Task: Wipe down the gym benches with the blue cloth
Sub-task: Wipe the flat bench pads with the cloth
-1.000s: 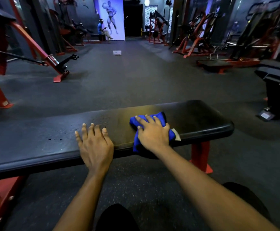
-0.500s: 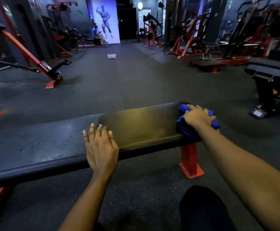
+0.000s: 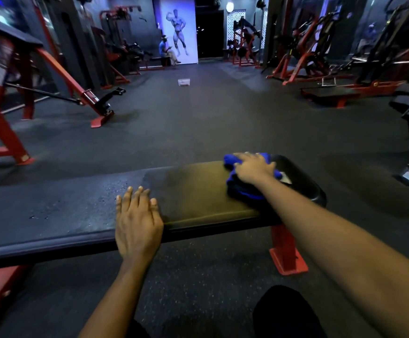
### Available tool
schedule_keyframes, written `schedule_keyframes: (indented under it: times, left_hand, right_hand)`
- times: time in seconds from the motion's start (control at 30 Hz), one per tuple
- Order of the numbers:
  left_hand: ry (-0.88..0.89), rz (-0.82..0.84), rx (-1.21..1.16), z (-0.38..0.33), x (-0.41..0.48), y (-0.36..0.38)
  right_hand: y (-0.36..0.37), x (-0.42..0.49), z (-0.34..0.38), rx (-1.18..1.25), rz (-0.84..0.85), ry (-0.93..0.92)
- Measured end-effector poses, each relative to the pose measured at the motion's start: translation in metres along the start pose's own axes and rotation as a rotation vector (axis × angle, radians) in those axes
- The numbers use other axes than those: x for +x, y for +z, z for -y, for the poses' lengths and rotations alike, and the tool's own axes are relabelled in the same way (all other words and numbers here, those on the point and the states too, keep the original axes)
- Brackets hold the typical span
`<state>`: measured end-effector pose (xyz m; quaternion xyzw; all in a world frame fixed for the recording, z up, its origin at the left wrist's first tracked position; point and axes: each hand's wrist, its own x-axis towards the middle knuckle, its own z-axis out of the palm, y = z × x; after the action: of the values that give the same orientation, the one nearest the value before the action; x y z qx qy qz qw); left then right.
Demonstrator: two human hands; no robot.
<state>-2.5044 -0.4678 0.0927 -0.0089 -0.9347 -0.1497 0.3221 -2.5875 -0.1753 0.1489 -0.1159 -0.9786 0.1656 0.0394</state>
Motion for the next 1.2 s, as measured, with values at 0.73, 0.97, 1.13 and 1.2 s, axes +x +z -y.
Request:
schedule_keyframes:
  times: [0.73, 0.97, 1.13, 1.2]
  left_hand:
    - [-0.144, -0.076, -0.327, 0.002, -0.004, -0.012]
    - [-0.193, -0.175, -0.145, 0.070, -0.001, -0.034]
    - [-0.214, -0.162, -0.065, 0.125, 0.015, -0.036]
    - [-0.197, -0.150, -0.040, 0.129, 0.017, -0.035]
  right_hand:
    - [0.057, -0.054, 0.150, -0.096, 0.192, -0.514]
    - [0.066, -0.144, 0.145, -0.111, 0.015, -0.482]
    - [0.073, -0.101, 0.177, -0.079, 0.050, -0.413]
    - [0.076, -0.068, 0.194, -0.072, 0.100, -0.398]
